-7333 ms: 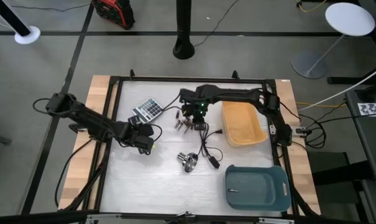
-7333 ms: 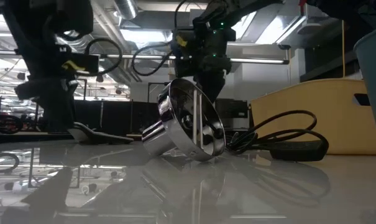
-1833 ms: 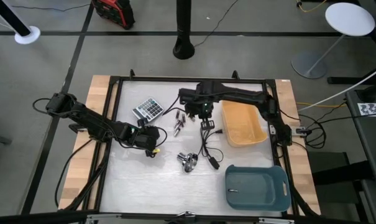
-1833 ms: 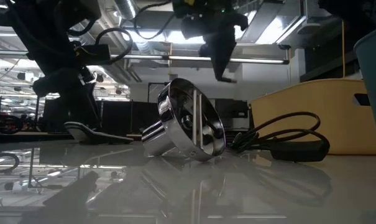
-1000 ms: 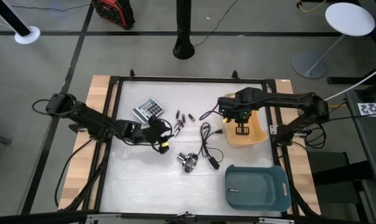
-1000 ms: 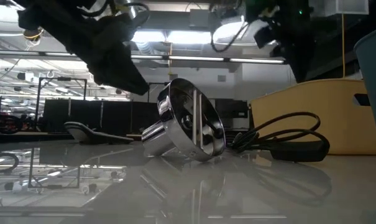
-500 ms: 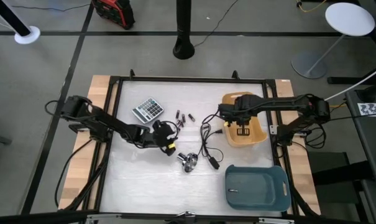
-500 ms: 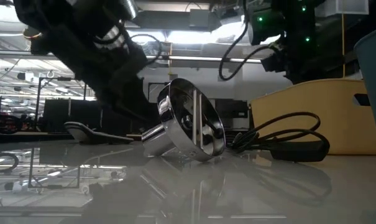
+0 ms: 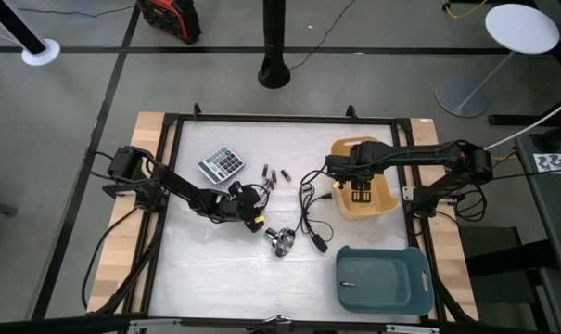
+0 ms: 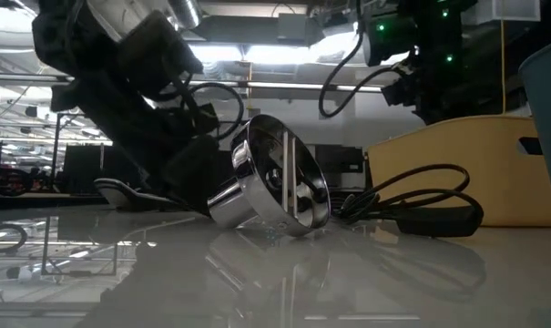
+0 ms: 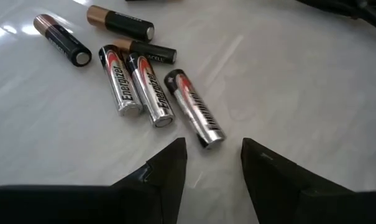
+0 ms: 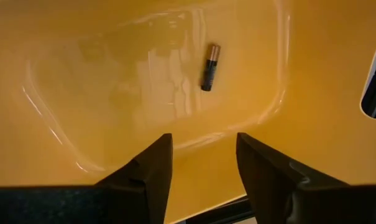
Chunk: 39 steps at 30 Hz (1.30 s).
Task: Sort batteries
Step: Put the white battery into the blue bin
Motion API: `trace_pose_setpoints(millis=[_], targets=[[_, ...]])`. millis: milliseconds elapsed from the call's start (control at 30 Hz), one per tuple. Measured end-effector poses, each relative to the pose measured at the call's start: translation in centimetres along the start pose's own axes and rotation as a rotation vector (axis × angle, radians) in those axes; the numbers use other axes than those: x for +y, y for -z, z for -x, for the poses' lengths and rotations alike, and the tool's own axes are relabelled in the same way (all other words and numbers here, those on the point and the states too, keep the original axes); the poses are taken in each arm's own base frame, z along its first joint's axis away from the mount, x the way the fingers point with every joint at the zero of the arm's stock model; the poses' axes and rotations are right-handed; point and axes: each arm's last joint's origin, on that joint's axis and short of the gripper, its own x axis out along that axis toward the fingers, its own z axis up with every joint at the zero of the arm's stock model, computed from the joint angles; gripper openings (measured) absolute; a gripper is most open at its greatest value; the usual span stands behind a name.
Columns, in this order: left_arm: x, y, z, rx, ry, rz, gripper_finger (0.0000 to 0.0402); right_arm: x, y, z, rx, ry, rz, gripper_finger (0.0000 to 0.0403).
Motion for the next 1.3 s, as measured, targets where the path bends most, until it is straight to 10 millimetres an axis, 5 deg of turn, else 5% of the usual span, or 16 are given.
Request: trace_pose_setpoints(millis=[500,1300], targets=[[1.0,-0.6,-0.7,-0.02,-0.054,0.032,0.0144,0.0,-0.3,0.0,-0.028,0.001,-0.007,0.0177],[1.8,-1.1,-1.2,-0.017,-0.063,0.024,0.001,0.0,-0.3,0.0,-0.03,0.001,-0.007,0.0177]])
